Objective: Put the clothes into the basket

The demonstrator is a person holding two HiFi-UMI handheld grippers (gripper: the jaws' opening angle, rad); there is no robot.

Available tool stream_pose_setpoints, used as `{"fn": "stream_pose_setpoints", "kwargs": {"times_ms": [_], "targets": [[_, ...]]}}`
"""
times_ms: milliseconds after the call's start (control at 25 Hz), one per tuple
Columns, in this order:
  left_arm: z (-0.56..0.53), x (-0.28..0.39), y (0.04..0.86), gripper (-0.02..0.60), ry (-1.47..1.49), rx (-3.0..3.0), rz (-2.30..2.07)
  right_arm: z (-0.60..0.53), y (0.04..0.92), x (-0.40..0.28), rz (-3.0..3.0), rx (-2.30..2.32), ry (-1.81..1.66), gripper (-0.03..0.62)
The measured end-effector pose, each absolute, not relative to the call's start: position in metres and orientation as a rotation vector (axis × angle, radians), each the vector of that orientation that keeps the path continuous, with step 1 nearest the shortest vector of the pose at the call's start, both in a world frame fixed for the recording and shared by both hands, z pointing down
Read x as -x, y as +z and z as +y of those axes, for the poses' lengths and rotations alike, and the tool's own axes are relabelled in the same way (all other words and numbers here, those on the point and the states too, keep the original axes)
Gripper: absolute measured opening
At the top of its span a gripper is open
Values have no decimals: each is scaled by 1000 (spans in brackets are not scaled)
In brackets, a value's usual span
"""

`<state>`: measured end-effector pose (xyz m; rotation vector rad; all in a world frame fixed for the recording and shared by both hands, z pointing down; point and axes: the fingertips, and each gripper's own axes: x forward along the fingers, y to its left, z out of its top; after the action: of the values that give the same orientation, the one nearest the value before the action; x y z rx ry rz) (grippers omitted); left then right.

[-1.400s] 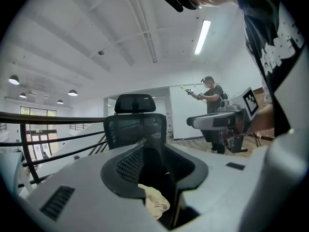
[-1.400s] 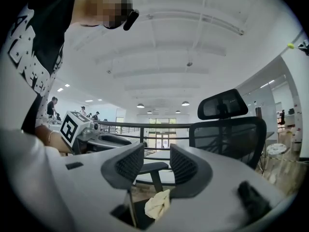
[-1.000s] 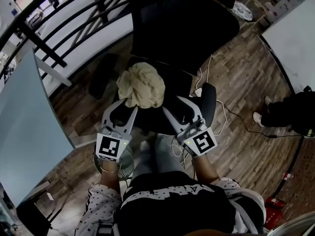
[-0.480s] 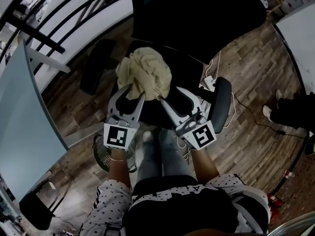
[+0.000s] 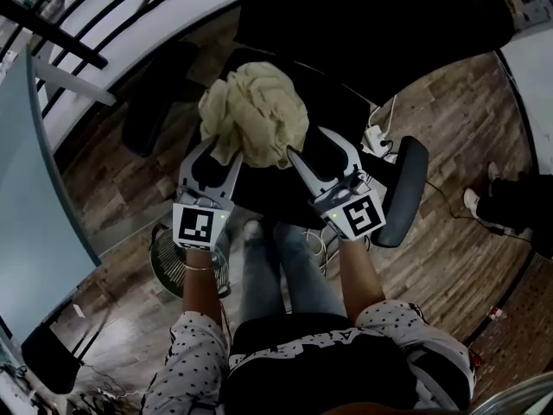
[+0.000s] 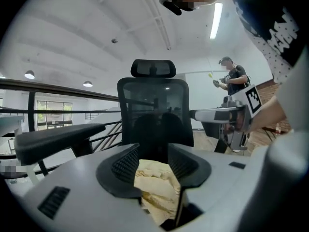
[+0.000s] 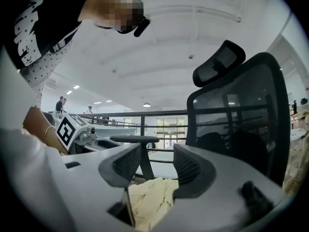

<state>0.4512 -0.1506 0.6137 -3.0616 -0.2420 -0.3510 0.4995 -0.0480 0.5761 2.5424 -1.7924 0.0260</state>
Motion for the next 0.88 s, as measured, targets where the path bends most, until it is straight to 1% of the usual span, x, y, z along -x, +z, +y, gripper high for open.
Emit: {"fn": "stream_pose_setpoints", "kwargs": {"times_ms": [280,480,880], "targets": [[-164,-456,685,187,-464,3049,-232,-55,659,-513,-1793,-2515,169,210],[-173,-465,735,195,-536,3034,-251,-50,716,-538,-1684,-2523,294,219],[-177,-487,785,198,-613,3035,-264,-47,778,-565,-1586,-2468,441,224]]}}
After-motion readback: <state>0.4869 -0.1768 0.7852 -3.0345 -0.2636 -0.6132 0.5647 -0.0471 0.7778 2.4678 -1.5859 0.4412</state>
